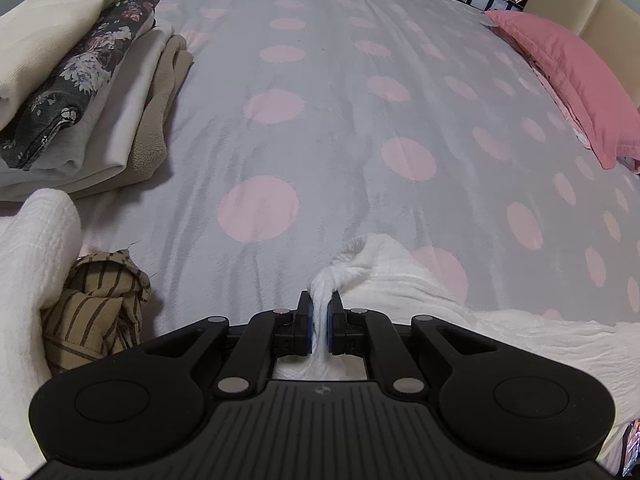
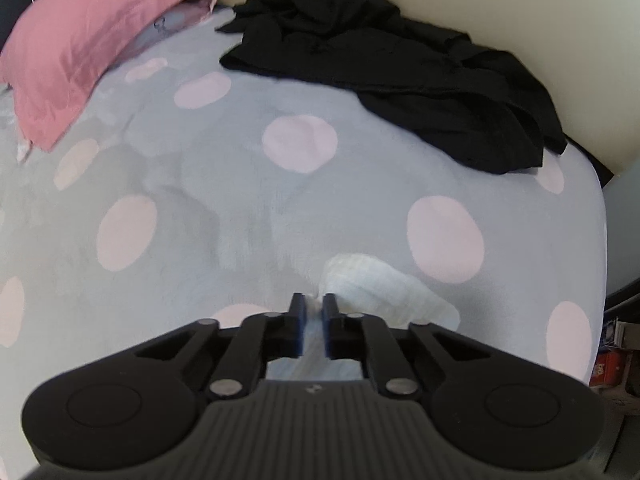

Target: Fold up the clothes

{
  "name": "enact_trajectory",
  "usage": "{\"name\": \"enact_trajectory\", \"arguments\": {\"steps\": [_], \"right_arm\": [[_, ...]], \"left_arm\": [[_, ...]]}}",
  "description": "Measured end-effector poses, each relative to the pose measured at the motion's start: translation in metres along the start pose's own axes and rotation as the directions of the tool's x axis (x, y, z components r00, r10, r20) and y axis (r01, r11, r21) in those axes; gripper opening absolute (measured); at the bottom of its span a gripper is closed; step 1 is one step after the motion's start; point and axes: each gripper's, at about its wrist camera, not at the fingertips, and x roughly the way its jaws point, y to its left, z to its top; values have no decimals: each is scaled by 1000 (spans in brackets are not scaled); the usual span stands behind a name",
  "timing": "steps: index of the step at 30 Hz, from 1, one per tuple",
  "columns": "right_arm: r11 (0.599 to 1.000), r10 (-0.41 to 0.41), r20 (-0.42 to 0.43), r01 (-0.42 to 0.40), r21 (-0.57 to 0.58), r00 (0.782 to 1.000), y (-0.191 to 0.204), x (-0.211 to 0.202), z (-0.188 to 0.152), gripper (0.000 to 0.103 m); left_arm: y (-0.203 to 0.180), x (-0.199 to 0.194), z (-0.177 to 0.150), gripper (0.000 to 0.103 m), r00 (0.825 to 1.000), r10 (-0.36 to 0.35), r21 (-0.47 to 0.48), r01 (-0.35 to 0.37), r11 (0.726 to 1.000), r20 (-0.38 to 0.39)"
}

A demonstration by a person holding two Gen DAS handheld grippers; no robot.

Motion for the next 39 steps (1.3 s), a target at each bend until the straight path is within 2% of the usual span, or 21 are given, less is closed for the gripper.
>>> {"name": "enact_trajectory", "arguments": {"steps": [1, 10, 14, 19, 25, 32, 36, 39], "right_arm": [[1000, 9, 2, -9, 4, 1000, -2, -4, 0, 5], [998, 64, 51, -64, 10, 997, -22, -51, 0, 3], [996, 89, 119, -89, -8, 989, -25, -83, 6, 3], [994, 111, 210, -110, -19, 971, -14, -120, 32, 2], [988, 149, 314, -126, -91, 938, 34, -144, 66, 2], [985, 145, 402, -92, -149, 904, 112, -128, 103, 2], [982, 141, 424, -73, -172, 894, 146, -106, 114, 2], [982, 143, 416, -75, -175, 898, 161, -86, 114, 3]], "left_arm": [[0, -1, 0, 4, 1000, -1, -2, 1, 1000, 0], [0, -20, -2, 4, 999, -8, -19, 9, 1000, 38], [-3, -37, 1, 4, 995, -12, -7, 13, 1000, 96], [-2, -60, 14, 4, 986, -2, 1, 2, 1000, 164], [-1, -55, 48, 4, 983, 29, -3, -28, 1000, 180], [-9, -25, 100, 4, 976, 80, 0, -82, 997, 201], [-16, 6, 125, 4, 973, 113, -10, -113, 994, 202], [-18, 33, 134, 4, 973, 135, -18, -134, 991, 188]]}}
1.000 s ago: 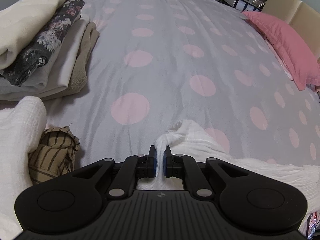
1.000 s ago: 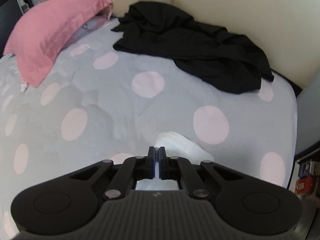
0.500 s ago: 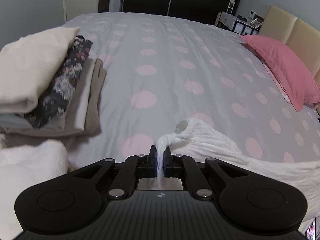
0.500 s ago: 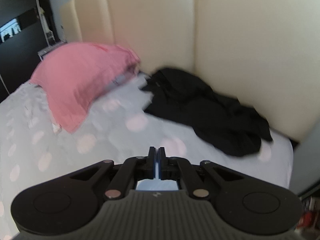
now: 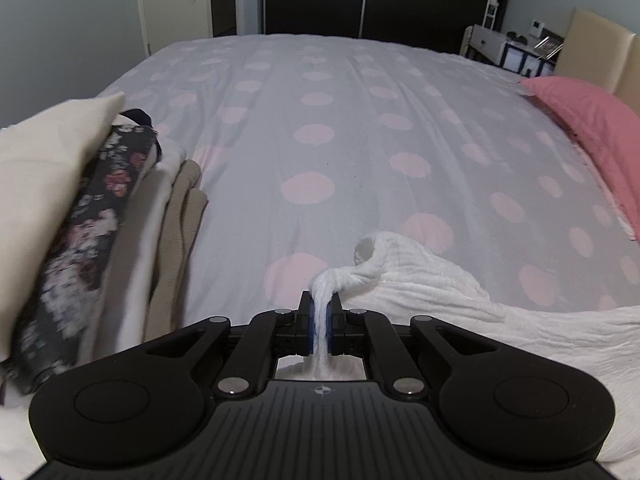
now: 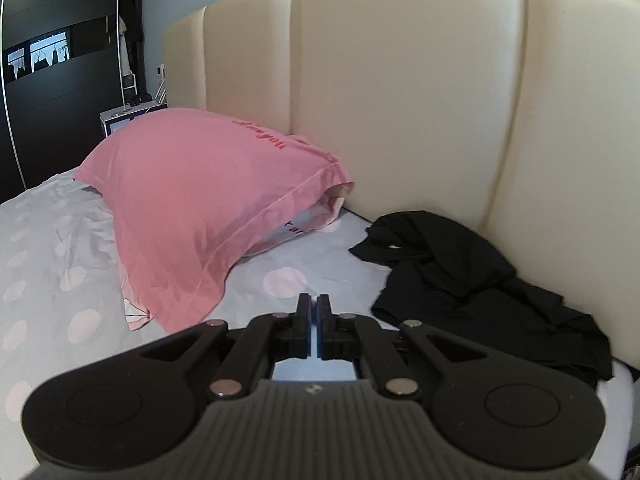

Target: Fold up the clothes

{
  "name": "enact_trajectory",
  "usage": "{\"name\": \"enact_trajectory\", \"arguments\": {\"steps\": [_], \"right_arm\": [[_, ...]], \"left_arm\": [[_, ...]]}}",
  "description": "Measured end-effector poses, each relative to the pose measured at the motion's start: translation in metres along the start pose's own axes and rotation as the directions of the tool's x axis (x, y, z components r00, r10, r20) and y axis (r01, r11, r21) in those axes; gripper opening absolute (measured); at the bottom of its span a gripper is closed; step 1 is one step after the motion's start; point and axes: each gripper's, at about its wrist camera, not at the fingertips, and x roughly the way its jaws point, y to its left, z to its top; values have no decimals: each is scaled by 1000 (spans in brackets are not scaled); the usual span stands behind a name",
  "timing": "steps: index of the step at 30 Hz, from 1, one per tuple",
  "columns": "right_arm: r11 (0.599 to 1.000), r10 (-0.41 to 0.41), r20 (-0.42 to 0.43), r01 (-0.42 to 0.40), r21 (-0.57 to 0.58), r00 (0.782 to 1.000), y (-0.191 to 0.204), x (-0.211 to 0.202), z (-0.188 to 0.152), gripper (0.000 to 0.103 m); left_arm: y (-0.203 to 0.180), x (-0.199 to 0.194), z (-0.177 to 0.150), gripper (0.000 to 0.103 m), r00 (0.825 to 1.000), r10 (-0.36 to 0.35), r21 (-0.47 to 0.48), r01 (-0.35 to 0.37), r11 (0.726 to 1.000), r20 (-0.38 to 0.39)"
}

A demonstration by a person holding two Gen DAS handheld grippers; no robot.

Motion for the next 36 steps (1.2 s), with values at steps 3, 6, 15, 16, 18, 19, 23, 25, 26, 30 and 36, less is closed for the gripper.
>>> {"name": "enact_trajectory", "arguments": {"steps": [3, 6, 15, 16, 18, 19, 23, 25, 26, 30, 36], "right_arm": [[1000, 7, -27, -7, 8, 1000, 6, 14, -10, 5], [1000, 14, -62, -13, 21, 998, 3, 20, -18, 8], [999, 2, -137, 4, 45, 991, -48, -3, -34, 23], [999, 2, -146, 5, 49, 989, -56, -7, -37, 25], [999, 1, -163, 7, 51, 987, -71, -17, -47, 29], [999, 2, -170, 7, 52, 985, -78, -21, -53, 29], [998, 5, -198, 7, 58, 980, -109, -40, -76, 33], [998, 3, -209, 10, 63, 978, -125, -47, -87, 34], [998, 4, -218, 11, 68, 976, -134, -50, -93, 34], [992, 32, -256, 0, 125, 966, -170, -58, -116, 34], [969, 92, -315, -12, 246, 945, -211, -54, -161, 37]], "left_arm": [[-3, 23, -4, 6, 999, -17, -9, 16, 1000, -44], [-3, 32, -14, 16, 997, -31, 0, 31, 1000, -69], [13, -16, -55, 42, 993, -83, -9, 83, 997, -88], [15, -23, -62, 42, 991, -92, -10, 91, 996, -94], [16, -38, -79, 45, 987, -107, -10, 106, 994, -116], [17, -45, -88, 45, 985, -111, -13, 110, 994, -130], [19, -66, -123, 49, 974, -121, -29, 118, 993, -189], [21, -74, -141, 50, 968, -120, -47, 112, 993, -220], [22, -77, -149, 51, 965, -125, -61, 114, 992, -232], [27, -91, -177, 55, 950, -177, -135, 146, 980, -257], [24, -101, -209, 58, 936, -207, -199, 153, 968, -286]]}}
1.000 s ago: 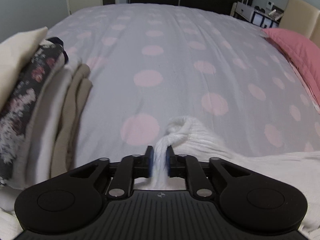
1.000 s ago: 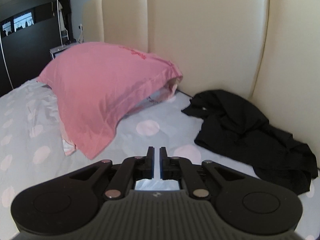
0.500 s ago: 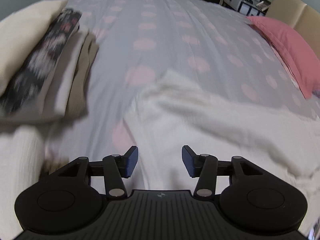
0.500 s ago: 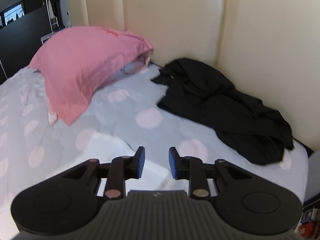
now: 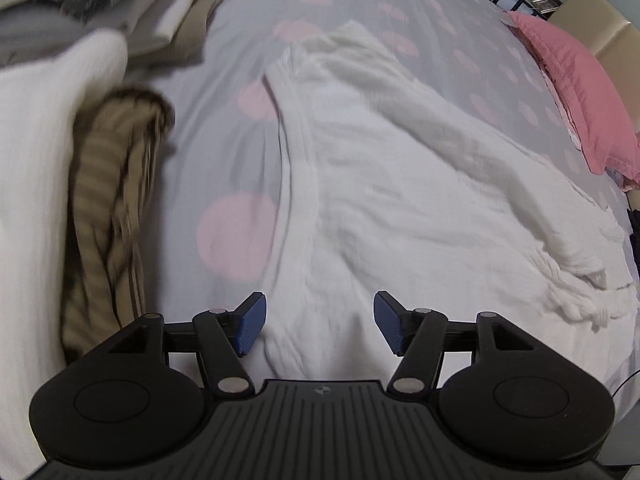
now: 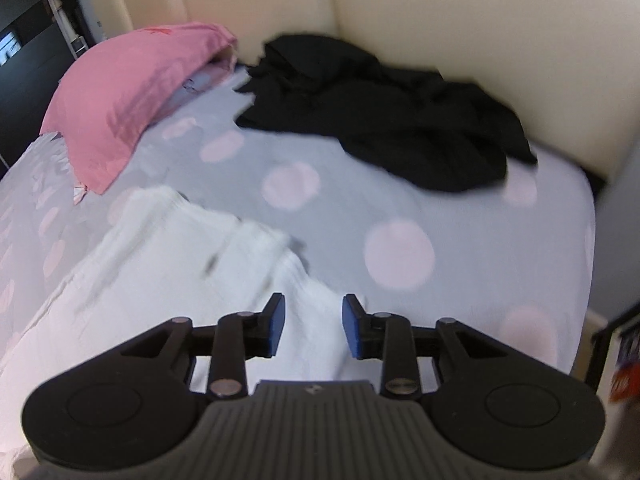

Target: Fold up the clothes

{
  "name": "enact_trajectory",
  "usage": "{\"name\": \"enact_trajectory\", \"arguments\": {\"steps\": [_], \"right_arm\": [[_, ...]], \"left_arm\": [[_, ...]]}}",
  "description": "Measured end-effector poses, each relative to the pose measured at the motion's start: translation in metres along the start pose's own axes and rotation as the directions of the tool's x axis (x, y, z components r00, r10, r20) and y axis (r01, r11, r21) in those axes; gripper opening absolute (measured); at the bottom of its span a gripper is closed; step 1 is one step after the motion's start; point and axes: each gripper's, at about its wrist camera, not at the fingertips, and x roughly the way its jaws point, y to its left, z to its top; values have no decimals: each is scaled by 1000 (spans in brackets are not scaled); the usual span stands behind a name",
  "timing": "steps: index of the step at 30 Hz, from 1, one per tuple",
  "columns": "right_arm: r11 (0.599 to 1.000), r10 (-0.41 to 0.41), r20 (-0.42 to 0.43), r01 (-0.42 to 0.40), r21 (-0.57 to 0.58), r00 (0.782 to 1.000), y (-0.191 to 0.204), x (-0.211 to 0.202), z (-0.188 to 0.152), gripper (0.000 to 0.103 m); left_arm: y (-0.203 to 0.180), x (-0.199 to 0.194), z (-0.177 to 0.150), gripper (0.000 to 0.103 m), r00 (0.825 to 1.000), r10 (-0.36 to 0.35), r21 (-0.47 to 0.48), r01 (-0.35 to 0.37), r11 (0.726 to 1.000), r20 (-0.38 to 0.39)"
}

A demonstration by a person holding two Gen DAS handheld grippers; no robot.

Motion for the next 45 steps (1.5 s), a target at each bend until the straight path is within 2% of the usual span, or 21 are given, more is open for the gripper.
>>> {"name": "enact_trajectory", "arguments": {"steps": [3, 7, 17, 18, 19, 20, 22, 24, 27, 30, 35, 41, 45], "right_arm": [[998, 33, -42, -30, 60, 999, -13, 14, -12, 40], [997, 46, -101, -40, 65, 994, -10, 31, -18, 40], [999, 20, -121, -17, 26, 992, -2, 57, -26, 40], [1000, 20, -117, -18, 20, 993, -1, 58, -26, 35], [1000, 24, -113, -23, 15, 993, -1, 59, -26, 22], [999, 33, -111, -32, 10, 993, 0, 59, -26, 14], [999, 41, -107, -41, 1, 993, 2, 58, -25, 7], [1000, 20, -91, -21, -13, 996, 5, 54, -24, 5], [1000, 0, -59, 1, 4, 998, 1, 42, -22, 4], [999, -7, -27, 8, 40, 1000, -8, 25, -19, 3], [992, -2, 16, 0, 125, 1000, -24, -6, -14, 3], [983, -102, -34, 106, 150, 994, -38, -29, -16, 3], [973, -181, -90, 192, 130, 979, -51, -31, -22, 3]], "left_arm": [[0, 5, -15, 58, 1000, 6, -25, -6, 1000, -14], [-2, 12, -35, 58, 999, 25, -30, -26, 999, -33], [3, 29, -60, 65, 995, 68, -76, -74, 994, -78], [4, 31, -61, 65, 994, 69, -82, -76, 994, -80], [3, 32, -59, 65, 995, 66, -80, -72, 994, -77], [1, 32, -58, 65, 996, 57, -73, -62, 995, -67], [-2, 33, -55, 51, 998, 45, -65, -48, 997, -41], [-5, 33, -52, 24, 999, 35, -56, -36, 998, -16], [-10, 24, -50, 7, 998, 46, -35, -45, 998, 31], [-10, 1, -45, 6, 995, 15, -53, -10, 999, 95], [-1, -39, -35, 5, 980, -28, -90, 46, 995, 196], [9, -63, -40, 5, 975, -41, -137, 72, 988, 217], [8, -65, -56, 5, 984, -3, -104, 22, 994, 180]]}}
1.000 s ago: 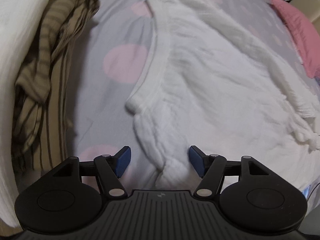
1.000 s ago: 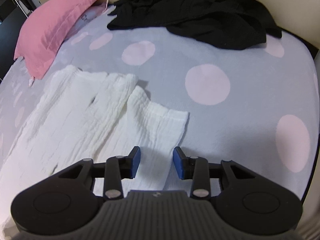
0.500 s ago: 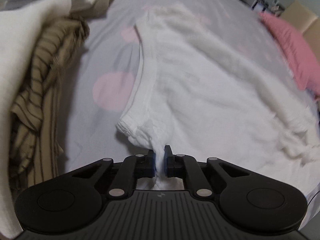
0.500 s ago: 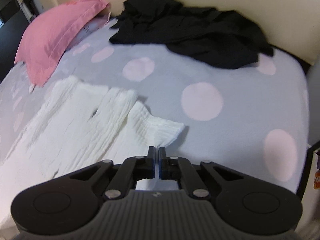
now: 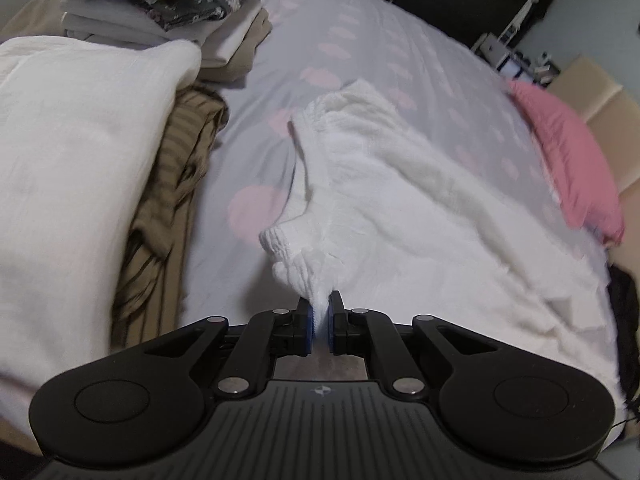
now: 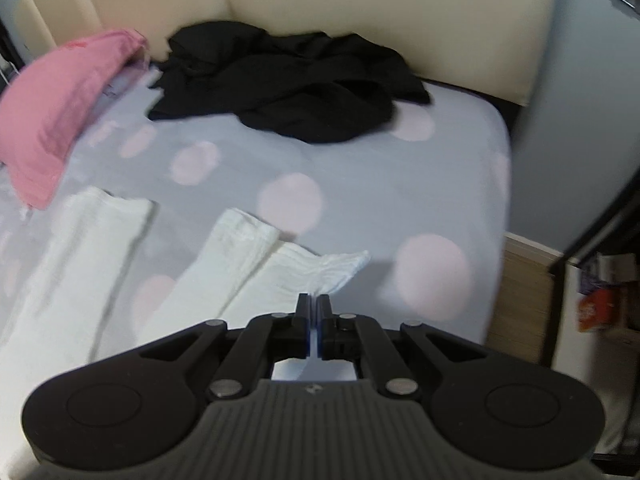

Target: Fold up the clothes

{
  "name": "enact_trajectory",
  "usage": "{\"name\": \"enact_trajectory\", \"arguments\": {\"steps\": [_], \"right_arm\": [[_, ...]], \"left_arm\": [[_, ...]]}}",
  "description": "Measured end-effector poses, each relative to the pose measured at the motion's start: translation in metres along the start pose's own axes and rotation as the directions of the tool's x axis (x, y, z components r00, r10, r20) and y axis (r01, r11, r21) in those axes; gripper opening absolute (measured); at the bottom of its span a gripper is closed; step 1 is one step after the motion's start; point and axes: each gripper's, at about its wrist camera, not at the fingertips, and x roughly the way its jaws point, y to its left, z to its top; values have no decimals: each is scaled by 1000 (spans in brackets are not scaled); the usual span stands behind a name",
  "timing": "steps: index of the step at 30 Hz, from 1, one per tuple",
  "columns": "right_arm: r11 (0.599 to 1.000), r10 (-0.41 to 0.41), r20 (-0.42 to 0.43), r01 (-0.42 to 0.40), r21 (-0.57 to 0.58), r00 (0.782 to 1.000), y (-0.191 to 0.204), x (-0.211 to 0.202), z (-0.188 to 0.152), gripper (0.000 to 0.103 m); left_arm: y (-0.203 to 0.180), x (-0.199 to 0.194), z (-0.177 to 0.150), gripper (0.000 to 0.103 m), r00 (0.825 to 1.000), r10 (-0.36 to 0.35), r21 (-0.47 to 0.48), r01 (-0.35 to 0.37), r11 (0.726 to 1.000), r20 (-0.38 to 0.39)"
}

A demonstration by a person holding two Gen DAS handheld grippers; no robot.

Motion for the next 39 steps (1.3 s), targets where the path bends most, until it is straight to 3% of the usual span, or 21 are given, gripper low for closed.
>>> {"name": "enact_trajectory", "arguments": {"steps": [4, 8, 13, 17, 21, 25, 26, 28, 29, 31, 33, 39], "right_arm": [[995, -75, -68, 71, -64, 995, -6, 16, -11, 3], [986, -96, -114, 79, -147, 989, 0, 30, -19, 3], [975, -125, -162, 91, -202, 979, 2, 41, -24, 9], [942, -212, -80, 182, -283, 974, 3, 34, -22, 25], [870, -326, 50, 321, -374, 944, -1, 25, -17, 25], [814, -353, 193, 402, -419, 916, -4, 12, -13, 26], [825, -303, 225, 373, -425, 926, -4, 7, -12, 26], [867, -132, 250, 234, -441, 959, -4, -5, -11, 26], [884, -33, 231, 137, -448, 972, -4, -9, -11, 26], [881, 103, 184, -3, -473, 978, 1, -13, -11, 25], [856, 156, 139, -64, -513, 978, 9, -9, -13, 24], [795, 204, 23, -151, -588, 979, 31, 13, -30, 17]], "left_arm": [[4, 9, -15, 5, 997, 53, 29, -51, 998, -57], [8, 25, -19, 5, 988, 119, 63, -113, 992, -103], [6, 36, -22, 9, 981, 138, 86, -128, 988, -134], [-3, 37, -23, 24, 975, 186, 147, -168, 975, -124], [-8, 28, -21, 43, 977, 203, 170, -191, 967, -59], [-12, 16, -14, 48, 983, 182, 157, -185, 970, 35], [-13, 15, -12, 49, 983, 177, 148, -181, 972, 43], [-13, 15, -9, 49, 985, 166, 129, -171, 977, 48], [-13, 16, -9, 49, 986, 163, 122, -167, 978, 43], [-14, 19, -8, 49, 987, 156, 115, -159, 981, 35], [-17, 20, -8, 49, 988, 152, 117, -155, 981, 32], [-19, 23, -8, 50, 987, 157, 129, -161, 979, 36]]}}
